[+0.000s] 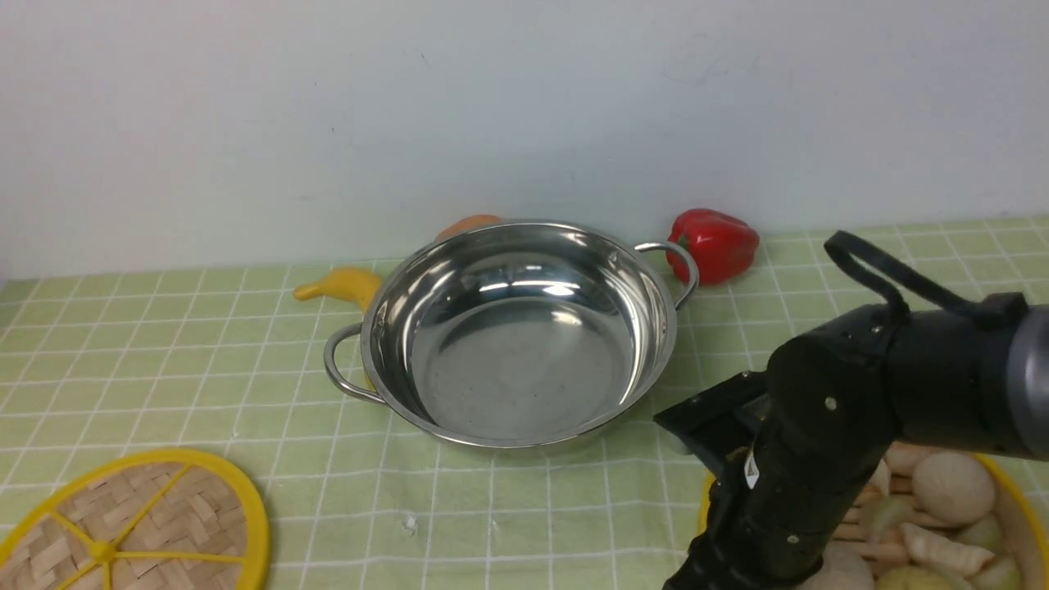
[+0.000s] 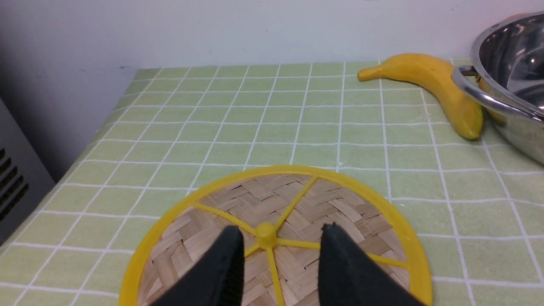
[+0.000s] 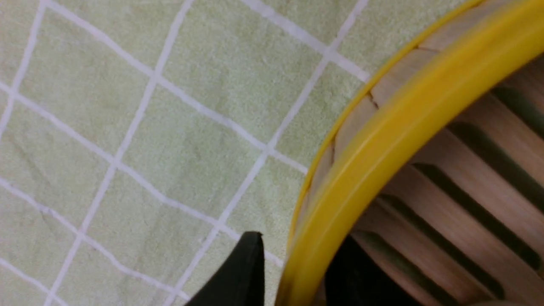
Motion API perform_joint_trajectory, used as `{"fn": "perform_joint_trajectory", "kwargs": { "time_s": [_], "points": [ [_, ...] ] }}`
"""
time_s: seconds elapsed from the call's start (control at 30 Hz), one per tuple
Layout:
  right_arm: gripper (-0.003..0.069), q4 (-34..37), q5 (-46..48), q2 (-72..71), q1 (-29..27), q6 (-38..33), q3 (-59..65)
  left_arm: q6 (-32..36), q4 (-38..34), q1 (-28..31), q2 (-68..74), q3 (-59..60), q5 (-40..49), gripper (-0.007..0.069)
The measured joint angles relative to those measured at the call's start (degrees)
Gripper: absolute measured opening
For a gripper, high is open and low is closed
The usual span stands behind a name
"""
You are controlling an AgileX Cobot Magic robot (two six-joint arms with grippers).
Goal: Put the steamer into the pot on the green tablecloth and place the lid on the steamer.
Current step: 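Reach for and grasp the rim of the bamboo steamer holding the buns with the right gripper, then place the bamboo steamer basket of food into the steel pot with the right gripper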
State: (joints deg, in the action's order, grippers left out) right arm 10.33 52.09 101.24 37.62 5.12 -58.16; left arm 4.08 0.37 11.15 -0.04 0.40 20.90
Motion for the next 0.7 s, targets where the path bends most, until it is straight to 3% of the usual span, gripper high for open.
{"fn": "perform_joint_trajectory", "kwargs": {
  "time_s": [0.13, 0.4, 0.5, 0.57, 0.7],
  "points": [
    [0.0078, -0.72, 0.80, -0.13, 0.06, 1.04, -0.11, 0.00, 0.00, 0.00, 0.00, 0.00, 0.00, 0.0243],
    [0.0065, -13.35, 4.92, -6.65, 0.06, 4.50, -1.21, 0.00, 0.00, 0.00, 0.00, 0.00, 0.00, 0.0243],
    [0.0063, -18.33, 6.90, -11.14, 0.06, -1.36, -6.36, 0.00, 0.00, 0.00, 0.00, 0.00, 0.00, 0.0243],
    [0.0063, -18.47, 6.77, -11.74, 0.06, -4.61, -8.79, 0.00, 0.00, 0.00, 0.00, 0.00, 0.00, 0.0243],
    [0.0063, -14.73, 6.44, -9.91, 0.69, -18.01, -17.55, 0.00, 0.00, 0.00, 0.00, 0.00, 0.00, 0.0243]
  ]
}}
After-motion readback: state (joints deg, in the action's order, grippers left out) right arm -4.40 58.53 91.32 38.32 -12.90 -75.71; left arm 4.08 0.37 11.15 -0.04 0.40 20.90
